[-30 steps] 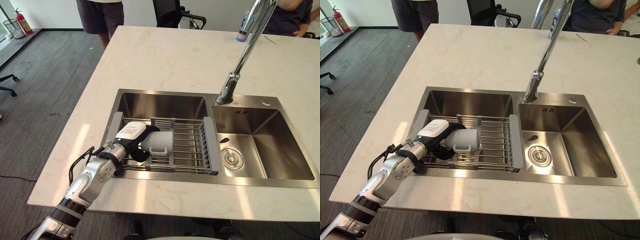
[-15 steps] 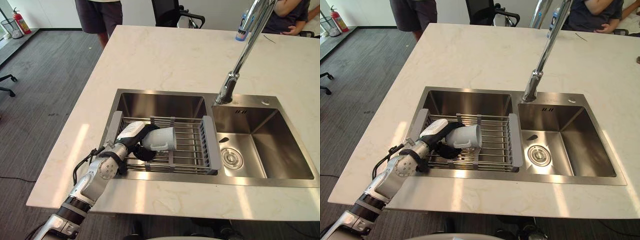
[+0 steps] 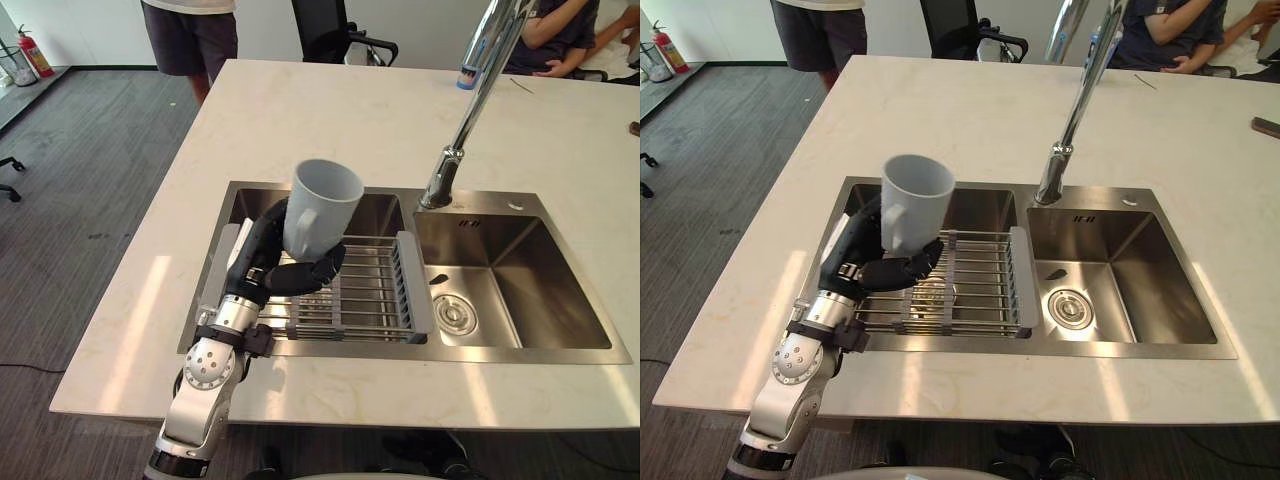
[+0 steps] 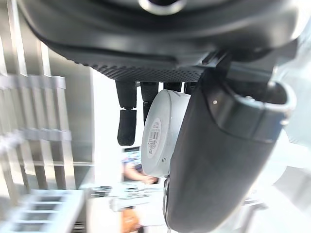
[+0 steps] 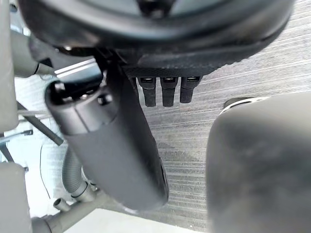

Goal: Walk over to the sink, pick up the cup, carry it to the dishwasher, place the cup inside the dishwasher, then close the dishwasher door

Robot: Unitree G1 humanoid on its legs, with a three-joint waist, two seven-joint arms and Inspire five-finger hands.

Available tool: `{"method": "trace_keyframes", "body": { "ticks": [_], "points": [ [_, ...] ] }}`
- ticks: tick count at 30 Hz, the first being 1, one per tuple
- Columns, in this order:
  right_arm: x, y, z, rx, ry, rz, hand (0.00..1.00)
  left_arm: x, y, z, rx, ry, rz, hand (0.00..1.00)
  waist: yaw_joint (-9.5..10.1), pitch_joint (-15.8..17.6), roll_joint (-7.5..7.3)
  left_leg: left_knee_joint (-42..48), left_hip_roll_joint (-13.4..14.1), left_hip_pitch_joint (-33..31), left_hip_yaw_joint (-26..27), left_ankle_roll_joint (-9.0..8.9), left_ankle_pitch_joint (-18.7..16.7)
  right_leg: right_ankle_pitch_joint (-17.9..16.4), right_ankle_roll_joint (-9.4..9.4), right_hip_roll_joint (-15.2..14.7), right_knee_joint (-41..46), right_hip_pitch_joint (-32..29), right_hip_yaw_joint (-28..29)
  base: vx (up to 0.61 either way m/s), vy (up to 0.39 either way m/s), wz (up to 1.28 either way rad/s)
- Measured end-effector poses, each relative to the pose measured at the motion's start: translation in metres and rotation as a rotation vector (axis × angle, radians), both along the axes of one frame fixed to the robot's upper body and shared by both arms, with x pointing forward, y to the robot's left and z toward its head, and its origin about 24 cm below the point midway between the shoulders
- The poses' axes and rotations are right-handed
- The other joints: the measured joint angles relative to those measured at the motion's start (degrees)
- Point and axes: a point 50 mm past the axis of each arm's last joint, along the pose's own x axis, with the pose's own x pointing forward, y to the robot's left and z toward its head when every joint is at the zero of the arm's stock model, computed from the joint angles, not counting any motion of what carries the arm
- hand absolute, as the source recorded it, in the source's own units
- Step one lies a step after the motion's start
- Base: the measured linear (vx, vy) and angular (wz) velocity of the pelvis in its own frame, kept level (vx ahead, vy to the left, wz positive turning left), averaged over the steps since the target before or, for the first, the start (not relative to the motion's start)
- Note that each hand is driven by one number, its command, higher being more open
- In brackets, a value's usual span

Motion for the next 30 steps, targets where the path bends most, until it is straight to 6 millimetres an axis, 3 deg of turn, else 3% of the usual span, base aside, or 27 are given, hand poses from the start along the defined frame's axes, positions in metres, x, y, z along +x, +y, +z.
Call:
{"method": "trace_keyframes", "body": {
  "ticks": [7,10,11,12,15,17,19,20,21,23,24,25,26,27,29,30],
  "points": [
    [0.003,0.001,0.004,-0.01,-0.031,-0.005,0.9,-0.012,0.001,0.006,-0.066,-0.03,0.029,0.3,0.02,0.56,-0.65,1.48,-0.19,-0.28,2.65,1.03,-0.19,0.43,0.19,-0.67,4.59,-3.44,2.64,-0.08,0.043,-0.22],
    [0.013,0.0,0.01,-0.029,-0.081,-0.011,0.9,-0.012,0.002,0.01,-0.089,-0.049,0.051,0.3,0.07,1.23,-1.19,6.89,-0.26,-3.08,2.53,2.96,-2.9,0.52,0.1,-2.35,13.03,-8.69,-2.23,-0.17,0.054,-0.16],
    [0.019,-0.001,0.013,-0.036,-0.103,-0.011,0.9,-0.013,0.004,0.013,-0.095,-0.063,0.066,0.3,0.07,1.5,-1.11,8.28,-0.35,-4.16,2.79,3.55,-3.38,1.33,-0.99,-2.7,12.79,-9.52,-3.4,-0.2,0.059,-0.28],
    [0.03,0.001,0.016,-0.035,-0.139,-0.015,0.9,-0.015,0.008,0.022,-0.11,-0.11,0.091,0.3,0.79,2.06,-0.89,8.58,0.3,-5.84,3.97,5.32,-2.92,-1.83,-0.98,-2.97,18.5,-10.33,-4.62,-0.23,0.052,-0.16],
    [0.029,0.003,0.016,-0.027,-0.134,-0.003,0.9,-0.018,0.019,0.021,-0.114,-0.113,0.154,0.3,2.67,2.28,-0.68,9.82,-0.14,-7.23,3.78,6.57,-2.04,-9.79,2.38,-1.59,34.94,-7.99,-5.27,-0.16,-0.018,0.02],
    [0.036,0.003,0.018,-0.031,-0.153,0.004,0.9,-0.023,0.025,0.024,-0.127,-0.126,0.202,0.3,4.77,1.72,-1.2,11.75,-0.55,-10.84,4.08,7.14,-1.3,-12.02,1.65,-0.14,29.45,-4.83,-5.81,-0.19,-0.041,-0.07],
    [0.054,-0.003,0.024,-0.069,-0.191,0.004,0.9,-0.027,0.024,0.022,-0.164,-0.12,0.221,0.3,6.48,2.06,0.47,12.39,-0.12,-16.05,4.09,6.55,1.32,-12.95,-1.74,2.56,14.03,-2.27,-7.01,-0.23,-0.032,-0.01],
    [0.058,-0.005,0.025,-0.081,-0.2,0.003,0.9,-0.027,0.023,0.02,-0.177,-0.109,0.225,0.3,6.37,2.65,1.8,12.51,0.56,-16.58,3.49,6.3,2.23,-10.97,-5.75,4.05,10.61,-1.18,-7.53,-0.26,-0.021,0.15],
    [0.061,-0.008,0.027,-0.096,-0.209,0.0,0.9,-0.029,0.019,0.015,-0.194,-0.079,0.218,0.3,6.19,3.75,3.85,12.51,1.88,-16.56,2.38,5.6,3.35,-8.02,-5.92,6.39,6.74,0.98,-8.2,-0.3,-0.021,0.17],
    [0.059,-0.009,0.026,-0.098,-0.206,-0.001,0.9,-0.034,0.016,0.007,-0.2,-0.037,0.207,0.3,6.0,3.77,4.96,11.32,2.94,-16.09,1.43,4.36,5.2,-6.75,-6.66,7.86,6.59,1.29,-8.61,-0.36,-0.008,0.18],
    [0.058,-0.011,0.027,-0.104,-0.206,-0.007,0.9,-0.036,0.013,0.004,-0.201,-0.02,0.197,0.3,5.57,3.77,4.92,10.41,2.79,-16.19,0.42,0.03,5.34,-6.37,-7.36,7.58,7.0,0.75,-9.81,-0.29,0.031,0.28],
    [0.057,-0.011,0.026,-0.108,-0.203,-0.012,0.9,-0.036,0.012,0.004,-0.199,-0.017,0.19,0.3,5.58,4.03,4.22,11.58,2.63,-16.79,0.2,-0.71,3.21,-6.46,-8.6,6.99,6.82,0.54,-10.34,-0.23,0.046,0.34],
    [0.055,-0.016,0.027,-0.123,-0.201,-0.022,0.9,-0.036,0.01,0.003,-0.196,-0.013,0.174,0.3,5.41,4.64,3.46,17.97,2.11,-18.39,0.21,2.35,-0.06,-6.39,-10.12,5.66,6.75,0.13,-10.98,-0.26,0.054,0.25],
    [0.053,-0.021,0.027,-0.139,-0.194,-0.027,0.9,-0.037,0.009,0.003,-0.192,-0.014,0.162,0.3,5.19,4.51,3.3,25.15,2.07,-19.1,0.23,5.18,-3.06,-5.23,-10.07,4.51,6.79,-0.7,-11.68,-0.25,0.052,0.17],
    [0.05,-0.026,0.028,-0.157,-0.189,-0.023,0.9,-0.037,0.005,0.003,-0.199,-0.014,0.146,0.3,4.47,4.3,3.46,35.78,3.64,-18.08,0.73,5.44,-8.46,-3.69,-8.85,3.44,6.83,-1.37,-12.31,-0.22,0.108,0.22],
    [0.043,-0.028,0.026,-0.162,-0.175,-0.033,0.9,-0.035,0.0,0.001,-0.201,-0.001,0.118,0.3,3.31,2.91,3.82,40.23,4.7,-14.42,0.28,4.1,-13.35,-2.94,-7.94,1.97,6.69,-1.84,-13.46,-0.13,0.15,0.46]
  ]
}}
